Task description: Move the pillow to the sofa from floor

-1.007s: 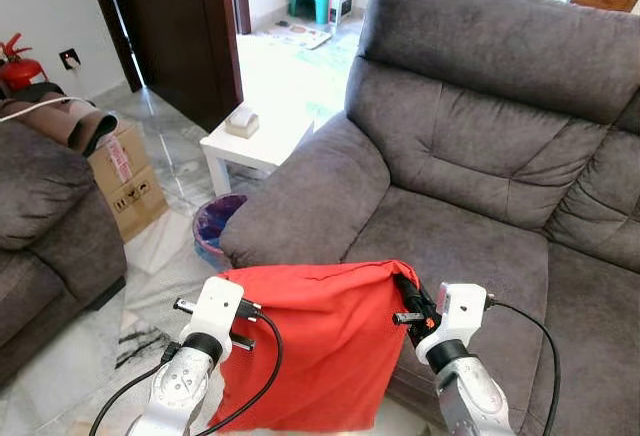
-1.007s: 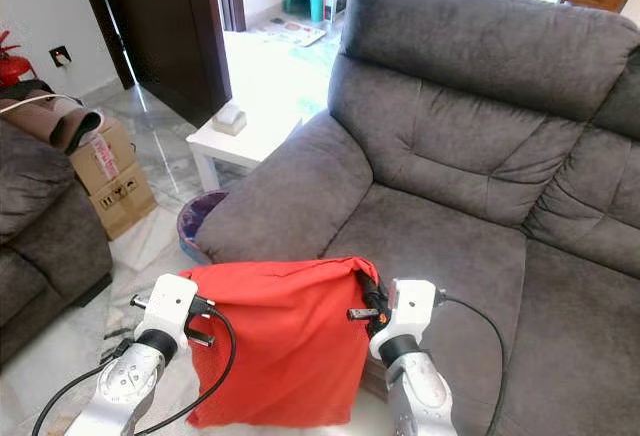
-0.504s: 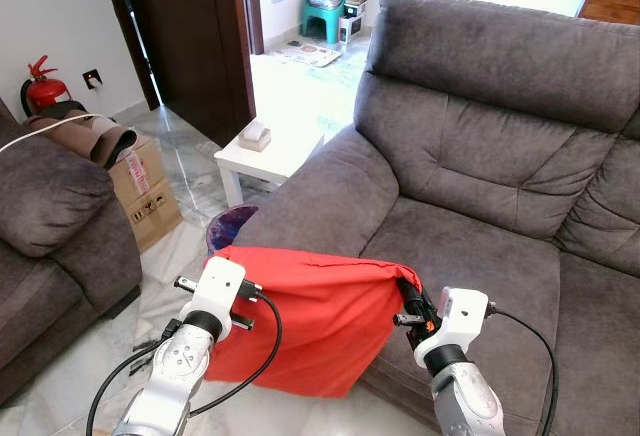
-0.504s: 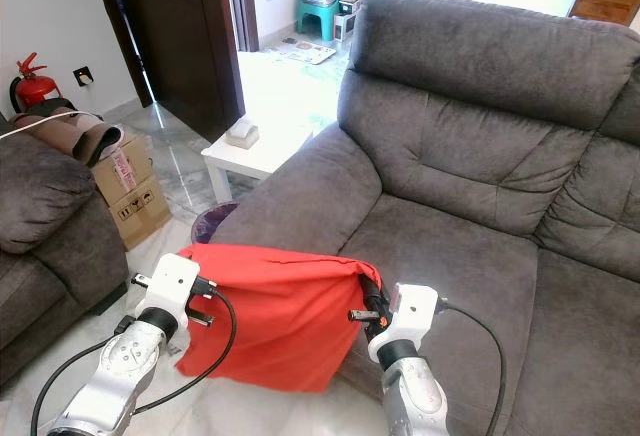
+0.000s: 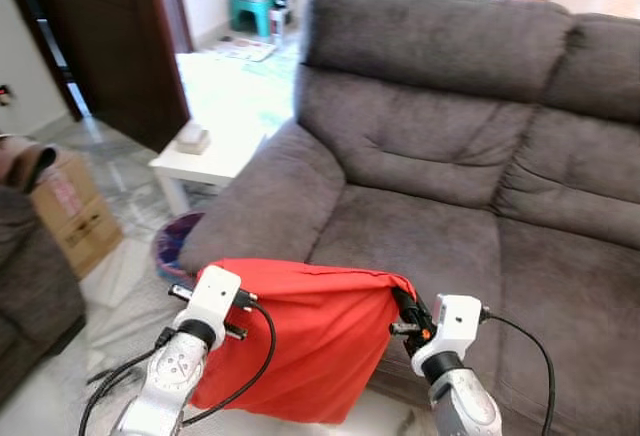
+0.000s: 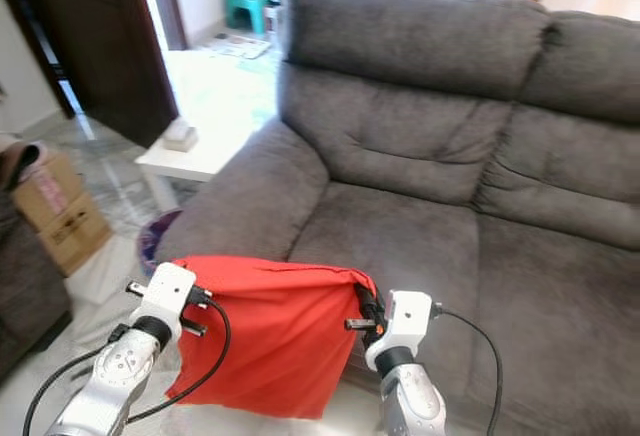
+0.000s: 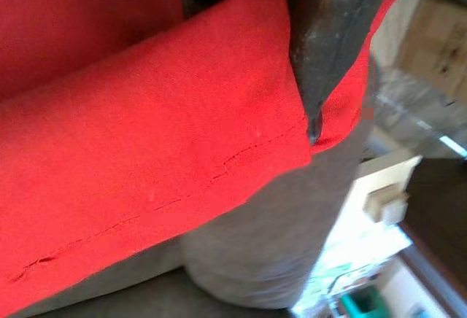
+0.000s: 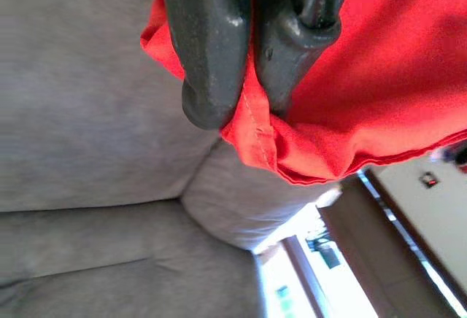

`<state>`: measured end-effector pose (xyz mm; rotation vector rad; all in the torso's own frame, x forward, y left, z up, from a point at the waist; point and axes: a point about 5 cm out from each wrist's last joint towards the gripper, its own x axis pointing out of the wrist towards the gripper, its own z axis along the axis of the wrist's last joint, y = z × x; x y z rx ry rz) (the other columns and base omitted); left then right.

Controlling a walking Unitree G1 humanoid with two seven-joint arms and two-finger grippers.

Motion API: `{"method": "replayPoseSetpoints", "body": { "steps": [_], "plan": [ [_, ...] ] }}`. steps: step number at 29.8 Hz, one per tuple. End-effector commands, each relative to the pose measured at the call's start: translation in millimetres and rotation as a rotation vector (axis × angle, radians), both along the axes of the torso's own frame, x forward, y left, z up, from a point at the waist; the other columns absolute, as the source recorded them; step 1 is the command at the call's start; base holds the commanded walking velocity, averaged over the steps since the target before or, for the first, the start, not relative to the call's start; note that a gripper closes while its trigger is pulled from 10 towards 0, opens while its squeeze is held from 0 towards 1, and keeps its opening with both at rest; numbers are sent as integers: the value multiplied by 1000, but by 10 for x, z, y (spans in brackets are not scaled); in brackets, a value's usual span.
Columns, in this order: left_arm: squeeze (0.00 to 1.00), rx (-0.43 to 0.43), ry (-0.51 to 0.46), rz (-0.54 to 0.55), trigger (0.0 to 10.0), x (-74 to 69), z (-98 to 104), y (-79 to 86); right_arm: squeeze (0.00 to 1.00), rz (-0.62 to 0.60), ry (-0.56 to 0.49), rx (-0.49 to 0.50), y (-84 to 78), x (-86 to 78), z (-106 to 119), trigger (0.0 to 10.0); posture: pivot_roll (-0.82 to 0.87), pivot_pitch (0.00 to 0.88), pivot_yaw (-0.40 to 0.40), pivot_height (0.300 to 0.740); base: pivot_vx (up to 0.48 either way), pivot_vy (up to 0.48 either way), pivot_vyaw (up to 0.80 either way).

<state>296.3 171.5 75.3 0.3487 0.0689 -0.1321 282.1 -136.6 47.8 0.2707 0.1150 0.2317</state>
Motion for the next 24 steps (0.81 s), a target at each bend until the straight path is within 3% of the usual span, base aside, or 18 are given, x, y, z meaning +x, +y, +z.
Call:
{"method": "replayPoseSetpoints", "body": {
  "steps": [1,5,24],
  "plan": [
    [0,-9,-143,-12,10000,57,264,-21,0,-8,-18,-7,-29,-2,38,10000,36,57,2,740,0,-319,-800],
    [0,-14,-127,-39,10000,43,233,-54,0,-5,-15,-26,-37,-15,17,10000,36,50,-2,740,0,-317,-800],
    [0,-6,-143,-37,10000,59,263,-19,0,-16,-41,-8,-50,38,72,10000,39,43,-4,740,0,-315,0]
  ]
}}
